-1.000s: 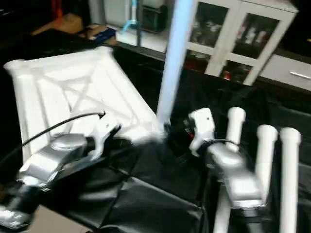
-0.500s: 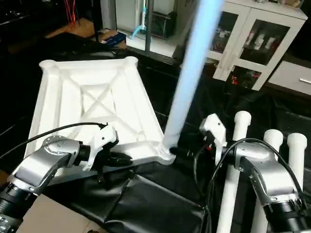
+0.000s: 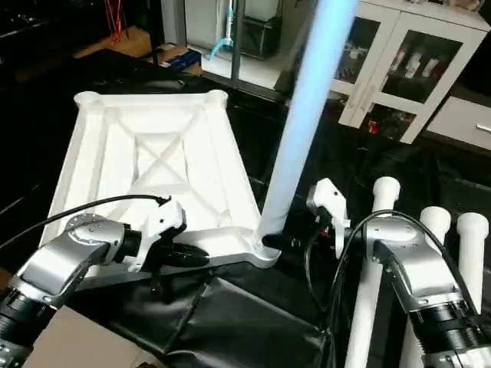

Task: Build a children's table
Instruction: Rotate leg to tighten

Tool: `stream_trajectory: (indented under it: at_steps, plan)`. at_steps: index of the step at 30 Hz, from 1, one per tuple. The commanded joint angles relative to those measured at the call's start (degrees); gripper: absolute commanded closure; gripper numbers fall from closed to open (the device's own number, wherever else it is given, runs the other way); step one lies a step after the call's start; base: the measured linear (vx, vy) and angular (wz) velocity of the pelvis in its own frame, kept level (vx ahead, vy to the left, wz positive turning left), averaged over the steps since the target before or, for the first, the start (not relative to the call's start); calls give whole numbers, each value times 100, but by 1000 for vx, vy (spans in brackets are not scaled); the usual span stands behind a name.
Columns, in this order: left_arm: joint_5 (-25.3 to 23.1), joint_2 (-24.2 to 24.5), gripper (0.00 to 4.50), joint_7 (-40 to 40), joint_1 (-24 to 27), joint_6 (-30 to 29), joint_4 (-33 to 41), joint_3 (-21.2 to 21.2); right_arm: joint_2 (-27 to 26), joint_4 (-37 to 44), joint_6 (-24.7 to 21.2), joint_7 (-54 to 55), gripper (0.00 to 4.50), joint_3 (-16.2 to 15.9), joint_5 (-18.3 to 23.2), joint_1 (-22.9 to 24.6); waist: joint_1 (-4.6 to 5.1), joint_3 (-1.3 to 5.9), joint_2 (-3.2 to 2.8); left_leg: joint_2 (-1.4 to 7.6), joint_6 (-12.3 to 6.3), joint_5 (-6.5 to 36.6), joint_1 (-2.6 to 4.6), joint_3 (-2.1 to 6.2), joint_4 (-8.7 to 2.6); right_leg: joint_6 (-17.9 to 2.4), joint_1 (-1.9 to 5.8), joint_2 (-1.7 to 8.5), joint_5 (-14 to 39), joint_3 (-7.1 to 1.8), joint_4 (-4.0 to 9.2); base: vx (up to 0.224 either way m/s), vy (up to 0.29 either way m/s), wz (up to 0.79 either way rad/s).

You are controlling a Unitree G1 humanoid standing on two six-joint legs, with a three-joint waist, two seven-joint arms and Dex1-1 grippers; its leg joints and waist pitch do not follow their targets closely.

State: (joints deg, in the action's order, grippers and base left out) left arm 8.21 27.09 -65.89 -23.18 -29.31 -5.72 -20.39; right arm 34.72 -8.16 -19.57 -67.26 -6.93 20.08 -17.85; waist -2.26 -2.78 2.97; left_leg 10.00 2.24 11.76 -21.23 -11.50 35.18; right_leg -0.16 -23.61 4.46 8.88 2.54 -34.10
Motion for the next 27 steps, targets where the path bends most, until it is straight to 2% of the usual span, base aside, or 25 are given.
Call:
stream_trajectory:
  at_steps: [1,2,7,10,11,12,13,14,16,18,19,20,22,23,24,25,27]
  plan:
    - [227,-78,450,-174,-85,114,355,-71,107,-84,53,-139,239,-63,-35,-27,21,342,8,344,-225,1059,104,147,-453,-1294,245,362,1536,-231,354,0,0,0]
    - [225,-79,450,-180,-88,111,353,-75,125,-89,71,-161,254,-85,-40,-20,22,343,8,345,-226,1055,104,148,-453,-1294,246,363,1529,-231,352,0,0,0]
    - [219,-116,450,-137,-103,87,337,-60,8,-195,153,81,258,-62,-114,-1,32,344,9,341,-234,1058,97,149,-449,-1305,249,361,1528,-229,354,0,0,0]
    - [214,-285,450,163,-132,-66,309,54,-404,-613,381,1078,262,85,-506,-9,72,335,6,330,-159,1090,83,145,-451,-1284,223,361,1628,-230,366,0,0,0]
    - [202,-351,450,285,-142,-114,290,94,-481,-708,396,1300,262,98,-598,-2,101,342,23,324,-99,1173,60,170,-467,-1217,265,365,1795,-213,375,0,0,0]
    - [182,-432,450,433,-154,-161,260,134,-564,-806,389,1550,262,120,-691,8,108,339,23,328,-65,1207,58,177,-473,-1179,267,366,1873,-210,376,0,0,0]
    - [113,-601,450,761,-182,-266,192,206,-801,-949,194,2118,263,243,-746,31,139,328,16,328,-17,1309,88,173,-475,-1143,226,348,1971,-215,402,0,0,0]
    - [71,-704,450,957,-197,-310,153,251,-945,-1017,77,2459,264,327,-768,44,185,327,6,322,35,1390,86,175,-476,-1132,210,344,2030,-220,419,0,0,0]
    - [25,-912,450,1307,-223,-378,97,345,-1204,-1107,-123,3065,264,469,-806,77,237,339,29,311,98,1539,72,196,-482,-1046,223,343,2198,-202,435,0,0,0]
    - [99,-1362,450,1884,-261,-603,111,583,-1618,-1188,-409,4101,264,620,-981,159,266,333,11,307,129,1649,90,197,-482,-994,195,337,2294,-207,454,0,0,0]
    - [99,-1362,450,1884,-261,-603,111,583,-1618,-1188,-409,4101,264,620,-981,159,297,319,25,298,151,1730,82,199,-488,-949,181,332,2428,-201,484,0,0,0]
    - [115,-1589,450,2167,-293,-740,123,682,-1845,-1246,-521,4693,264,723,-1094,180,292,333,29,293,157,1759,91,211,-482,-907,191,338,2508,-191,488,0,0,0]
    - [-17,-2142,450,2959,-411,-775,21,813,-2674,-1506,-268,6667,264,1233,-1353,162,365,334,27,277,263,1754,71,212,-481,-813,144,333,2596,-198,510,0,0,0]
    - [-70,-2254,450,3133,-446,-703,-36,826,-2870,-1561,-141,7090,264,1356,-1386,154,372,366,25,271,294,1762,67,238,-487,-721,167,332,2611,-183,495,0,0,0]
    - [-171,-2443,450,3464,-516,-618,-132,881,-3117,-1616,38,7463,264,1397,-1434,145,368,357,-3,274,293,1788,71,234,-496,-676,153,322,2559,-187,504,0,0,0]
    - [-242,-2564,450,3679,-562,-570,-192,918,-3265,-1644,147,7648,264,1388,-1467,138,374,349,-4,265,310,1945,110,216,-481,-637,88,301,2525,-189,534,0,0,0]
    - [-313,-2659,450,3804,-596,-539,-224,883,-3459,-1653,318,7784,264,1301,-1492,92,359,361,-11,261,253,1998,99,216,-497,-568,112,292,2330,-189,525,0,0,0]
